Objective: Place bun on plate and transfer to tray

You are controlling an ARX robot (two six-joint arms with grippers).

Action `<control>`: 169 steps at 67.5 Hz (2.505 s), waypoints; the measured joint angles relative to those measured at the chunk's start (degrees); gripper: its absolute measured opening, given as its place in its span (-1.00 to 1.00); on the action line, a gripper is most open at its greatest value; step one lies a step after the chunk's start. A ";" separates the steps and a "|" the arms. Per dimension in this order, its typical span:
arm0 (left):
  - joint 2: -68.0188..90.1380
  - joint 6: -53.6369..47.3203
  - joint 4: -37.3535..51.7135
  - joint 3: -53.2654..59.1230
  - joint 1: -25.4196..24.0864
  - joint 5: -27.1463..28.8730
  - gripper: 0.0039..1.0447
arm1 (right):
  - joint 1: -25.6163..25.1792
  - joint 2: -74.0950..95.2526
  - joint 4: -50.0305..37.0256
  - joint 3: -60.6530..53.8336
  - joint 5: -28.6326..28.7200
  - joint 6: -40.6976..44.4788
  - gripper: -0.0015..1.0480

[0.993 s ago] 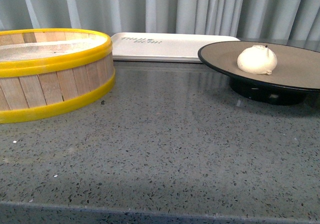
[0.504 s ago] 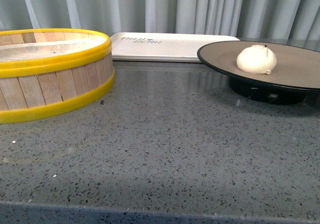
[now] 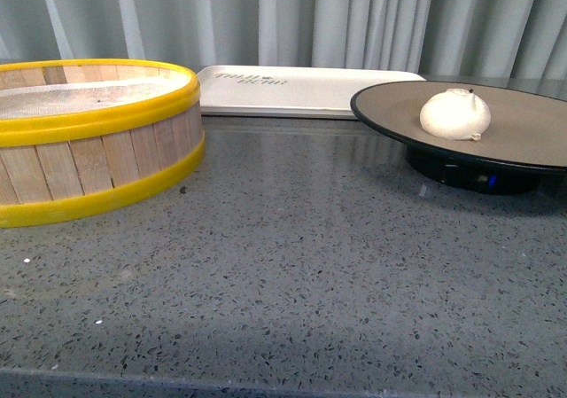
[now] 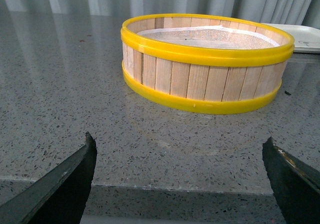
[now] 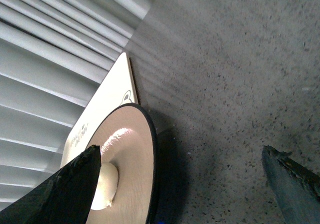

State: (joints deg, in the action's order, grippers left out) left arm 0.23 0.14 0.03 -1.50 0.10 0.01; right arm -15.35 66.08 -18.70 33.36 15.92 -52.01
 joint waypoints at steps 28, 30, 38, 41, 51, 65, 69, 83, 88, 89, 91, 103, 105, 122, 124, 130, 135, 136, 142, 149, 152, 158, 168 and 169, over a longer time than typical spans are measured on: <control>0.00 0.00 0.00 0.00 0.00 0.00 0.88 | 6.78 7.74 -3.10 3.56 7.08 -14.75 0.84; 0.00 0.00 0.00 0.00 0.00 0.00 0.88 | 7.15 8.26 -3.50 4.00 7.21 -15.43 0.84; 0.00 0.00 0.00 0.00 0.00 -0.02 0.88 | 8.70 9.99 -4.50 5.31 8.02 -17.66 0.84; 0.00 0.00 0.00 0.00 0.00 0.00 0.88 | 9.38 10.73 -4.50 5.92 8.22 -18.56 0.76; 0.00 0.00 0.00 0.00 0.00 0.00 0.88 | 10.71 12.09 -4.57 6.34 8.74 -19.12 0.25; 0.00 0.00 0.00 0.00 0.00 0.00 0.88 | 10.73 12.76 -4.72 6.34 9.25 -19.17 -0.41; 0.00 0.00 0.00 0.00 0.00 0.00 0.88 | 10.60 12.79 -4.83 6.34 9.49 -19.17 -0.61; 0.00 0.00 0.00 0.00 0.00 -0.02 0.88 | 10.47 12.87 -6.12 6.32 10.25 -18.25 -0.95; -0.02 0.00 0.00 0.00 0.00 0.00 0.88 | 10.47 12.07 -7.02 6.32 10.54 -18.18 -0.95; -0.02 0.00 0.00 0.00 0.00 0.00 0.88 | 10.47 11.91 -7.13 6.34 10.54 -18.16 -0.95; -0.02 0.00 0.00 0.00 0.00 0.00 0.88 | 10.47 11.61 -7.54 6.40 10.58 -18.18 -0.95; -0.02 0.00 0.00 0.00 0.00 0.00 0.88 | 9.49 11.58 -10.47 9.84 10.71 -18.51 -0.95; -0.02 0.00 0.00 0.00 0.00 0.00 0.88 | 9.16 12.11 -10.80 10.84 10.80 -18.53 -0.95; -0.02 0.00 0.00 0.00 0.00 0.00 0.88 | 7.54 25.44 -11.32 25.31 9.16 -23.74 -0.95; -0.02 0.00 0.00 0.00 0.00 0.00 0.88 | 7.67 26.77 -11.02 26.82 8.76 -24.28 -0.95; -0.02 0.00 0.00 0.00 0.00 0.00 0.88 | 8.81 31.15 -9.18 32.26 7.54 -26.10 -0.95; -0.02 0.00 0.00 0.00 0.00 0.00 0.88 | 10.08 34.27 -7.02 36.85 7.23 -26.71 -0.95; -0.02 0.00 0.00 0.00 0.00 0.00 0.88 | 10.23 34.67 -6.60 37.48 7.26 -26.77 -0.95; -0.02 0.00 0.00 0.00 0.00 0.00 0.88 | 11.85 38.27 -3.32 42.62 7.34 -26.73 -0.95; -0.02 0.00 0.00 0.00 0.00 0.00 0.88 | 13.35 42.66 0.92 48.83 7.61 -26.62 -0.95; -0.02 0.00 0.00 0.00 0.00 0.00 0.88 | 13.77 44.24 2.51 51.04 7.56 -26.36 -0.95; -0.02 0.00 0.00 0.00 0.00 0.00 0.88 | 14.36 47.01 4.83 54.82 7.50 -25.59 -0.95; -0.02 0.00 0.00 0.00 0.00 0.00 0.88 | 14.62 49.33 6.12 57.33 7.13 -24.79 -0.95; -0.02 0.00 0.00 0.00 0.00 0.00 0.88 | 14.67 49.51 6.14 57.51 7.13 -24.79 -0.95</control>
State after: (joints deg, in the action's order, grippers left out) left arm 0.21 0.14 0.03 -1.50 0.10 0.01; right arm -0.69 115.59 -12.56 90.87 23.05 -76.79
